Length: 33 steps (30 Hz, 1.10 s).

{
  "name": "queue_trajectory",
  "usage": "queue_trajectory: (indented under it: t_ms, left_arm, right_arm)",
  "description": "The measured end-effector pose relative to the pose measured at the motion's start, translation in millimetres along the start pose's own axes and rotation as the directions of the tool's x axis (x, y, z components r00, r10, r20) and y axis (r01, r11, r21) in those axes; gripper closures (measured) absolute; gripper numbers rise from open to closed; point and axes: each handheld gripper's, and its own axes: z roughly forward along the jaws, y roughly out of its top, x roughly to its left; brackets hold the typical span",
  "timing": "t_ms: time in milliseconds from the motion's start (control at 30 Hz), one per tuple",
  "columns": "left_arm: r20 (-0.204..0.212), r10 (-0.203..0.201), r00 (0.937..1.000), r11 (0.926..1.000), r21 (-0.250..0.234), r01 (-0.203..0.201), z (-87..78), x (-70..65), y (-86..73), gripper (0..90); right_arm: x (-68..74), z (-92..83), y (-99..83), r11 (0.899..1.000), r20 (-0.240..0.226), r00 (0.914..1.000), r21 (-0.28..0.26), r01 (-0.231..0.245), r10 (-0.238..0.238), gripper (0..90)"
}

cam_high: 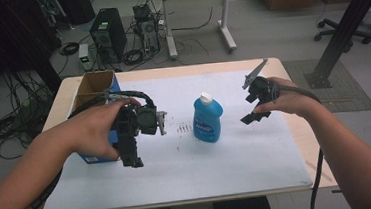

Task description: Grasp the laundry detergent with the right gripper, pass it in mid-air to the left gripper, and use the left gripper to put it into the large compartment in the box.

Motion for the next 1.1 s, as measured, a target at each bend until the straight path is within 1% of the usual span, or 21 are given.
queue_trajectory:
  t_ms: [67, 100, 167, 200, 333, 433, 600, 667, 767, 800, 867, 967, 1100]
  left_arm:
    - [0.001, 0.002, 1.0000, 1.0000, -0.004, -0.002, 0.7, 0.5, 0.2, 0.2]
    - [0.001, 0.001, 1.0000, 1.0000, -0.007, -0.001, 1.4, 0.6, 0.6, 0.2]
    - [0.002, 0.002, 1.0000, 0.9999, -0.010, -0.002, 3.1, 0.7, 1.3, 0.2]
    - [0.004, 0.002, 1.0000, 0.9999, -0.012, -0.002, 4.2, 0.6, 1.9, 0.2]
    - [0.004, 0.004, 1.0000, 0.9999, -0.017, -0.004, 6.3, -0.3, 3.2, 0.2]
    - [0.006, 0.008, 0.9999, 0.9999, -0.013, -0.008, 6.6, -1.4, 4.1, 0.2]
    - [0.003, 0.010, 0.9999, 0.9999, -0.013, -0.010, 6.2, -2.7, 4.2, 0.2]
    - [0.003, 0.010, 0.9999, 0.9999, -0.014, -0.010, 5.9, -3.1, 4.0, 0.2]
    - [0.006, 0.009, 0.9999, 0.9999, -0.013, -0.009, 6.1, -3.6, 3.9, 0.2]
    - [0.007, 0.008, 0.9999, 0.9999, -0.014, -0.008, 6.4, -3.8, 3.9, 0.2]
    - [0.011, 0.008, 0.9999, 0.9999, -0.011, -0.008, 7.3, -4.0, 3.9, 0.2]
    - [0.010, 0.007, 0.9999, 1.0000, 0.000, -0.007, 7.8, -4.6, 4.1, 0.2]
    - [0.020, -0.001, 0.9998, 1.0000, -0.003, 0.001, 7.3, -5.4, 4.4, 0.2]
  right_arm:
    - [4.7, 4.7, -5.1, 1.000, -0.013, 0.9999, -0.030, 0.000, 0.000, 5.5]
    - [6.3, 6.3, -6.5, 0.999, -0.015, 0.9999, -0.035, 0.001, -0.002, 5.5]
    - [10.3, 11.3, -10.7, 0.998, -0.020, 0.9997, -0.066, 0.009, -0.010, 5.3]
    - [11.4, 13.0, -11.9, 0.997, -0.022, 0.9997, -0.072, 0.008, -0.009, 5.4]
    - [17.5, 20.2, -17.1, 0.992, -0.005, 1.0000, -0.124, 0.005, -0.006, 5.3]
    - [21.9, 24.5, -20.5, 0.984, 0.007, 1.0000, -0.178, 0.002, -0.001, 5.0]
    - [29.1, 31.5, -24.3, 0.971, 0.007, 1.0000, -0.239, -0.004, 0.006, 4.7]
    - [31.3, 34.4, -25.3, 0.967, 0.005, 1.0000, -0.254, -0.003, 0.004, 4.5]
    - [34.8, 39.9, -26.4, 0.964, 0.001, 1.0000, -0.266, -0.002, 0.002, 4.4]
    - [36.3, 42.0, -26.9, 0.961, -0.002, 1.0000, -0.277, -0.003, 0.003, 4.5]
    - [38.2, 44.7, -27.6, 0.954, 0.012, 0.9999, -0.300, -0.003, 0.007, 3.8]
    - [40.3, 48.5, -28.8, 0.943, 0.011, 0.9999, -0.333, -0.004, 0.008, 3.3]
    - [41.5, 53.9, -28.8, 0.934, 0.012, 0.9998, -0.358, -0.011, 0.017, 2.8]
